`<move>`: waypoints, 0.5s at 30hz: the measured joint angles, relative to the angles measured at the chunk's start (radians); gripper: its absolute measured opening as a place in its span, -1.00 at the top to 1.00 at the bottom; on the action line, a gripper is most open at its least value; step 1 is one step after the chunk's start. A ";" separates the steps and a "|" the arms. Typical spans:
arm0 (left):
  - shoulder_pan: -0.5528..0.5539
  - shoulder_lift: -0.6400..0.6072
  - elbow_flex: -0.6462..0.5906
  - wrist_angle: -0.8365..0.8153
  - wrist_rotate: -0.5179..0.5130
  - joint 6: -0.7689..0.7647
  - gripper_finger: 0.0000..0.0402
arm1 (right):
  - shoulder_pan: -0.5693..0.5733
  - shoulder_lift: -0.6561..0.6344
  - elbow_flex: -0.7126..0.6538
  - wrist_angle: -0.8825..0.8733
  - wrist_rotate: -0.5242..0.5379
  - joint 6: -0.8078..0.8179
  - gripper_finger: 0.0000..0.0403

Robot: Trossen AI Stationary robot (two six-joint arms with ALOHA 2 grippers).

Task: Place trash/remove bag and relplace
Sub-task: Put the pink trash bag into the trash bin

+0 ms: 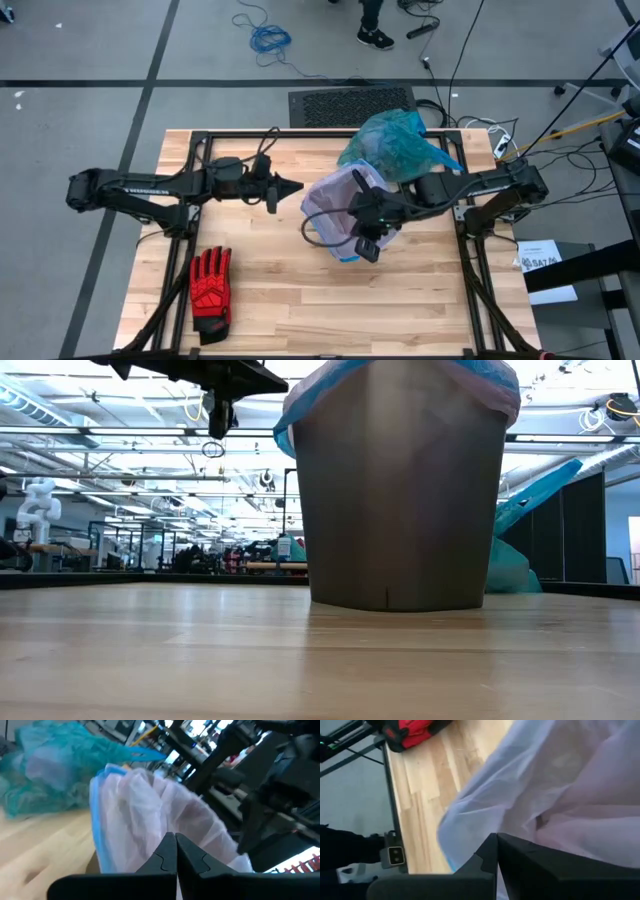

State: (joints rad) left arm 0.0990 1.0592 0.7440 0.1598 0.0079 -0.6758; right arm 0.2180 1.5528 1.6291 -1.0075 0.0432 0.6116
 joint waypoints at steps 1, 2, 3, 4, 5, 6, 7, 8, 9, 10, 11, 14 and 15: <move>0.000 0.004 -0.001 -0.004 0.001 0.000 1.00 | 0.007 0.000 0.000 0.004 0.004 0.007 1.00; -0.001 0.008 -0.001 -0.007 0.003 0.000 1.00 | 0.012 0.000 0.000 0.008 0.004 0.013 1.00; -0.002 0.011 -0.001 -0.007 0.003 0.000 1.00 | 0.015 0.000 0.000 0.016 0.003 0.021 1.00; -0.002 0.012 -0.001 -0.003 0.002 0.000 1.00 | 0.016 0.000 0.000 0.018 0.003 0.032 1.00; -0.001 0.013 -0.001 -0.002 0.000 0.001 1.00 | 0.015 0.000 0.000 0.020 0.004 0.040 1.00; -0.001 0.013 -0.001 -0.005 -0.001 0.000 1.00 | 0.014 0.000 0.000 0.029 0.004 0.047 1.00; -0.001 0.016 -0.001 -0.010 -0.003 0.001 1.00 | 0.013 0.000 0.000 0.042 0.006 0.053 1.00; -0.001 0.027 -0.001 -0.013 -0.008 0.002 1.00 | 0.012 0.000 0.000 0.050 0.011 0.057 1.00; -0.001 0.038 -0.001 -0.017 -0.009 0.004 1.00 | 0.012 0.000 0.000 0.054 0.015 0.058 1.00; -0.001 0.046 -0.001 -0.025 -0.009 0.005 1.00 | 0.011 0.000 0.000 0.058 0.018 0.058 1.00; -0.001 0.060 -0.001 -0.033 -0.009 0.005 1.00 | 0.009 0.000 0.000 0.061 0.023 0.058 1.00; -0.001 0.117 -0.001 -0.034 -0.008 0.004 1.00 | 0.006 0.000 0.000 0.061 0.038 0.066 1.00; -0.001 0.135 -0.001 -0.032 -0.003 0.004 1.00 | 0.004 0.001 0.000 0.061 0.039 0.069 1.00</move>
State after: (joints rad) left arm 0.0978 1.1946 0.7425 0.1281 0.0049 -0.6720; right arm 0.2216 1.5533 1.6291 -0.9463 0.0818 0.6804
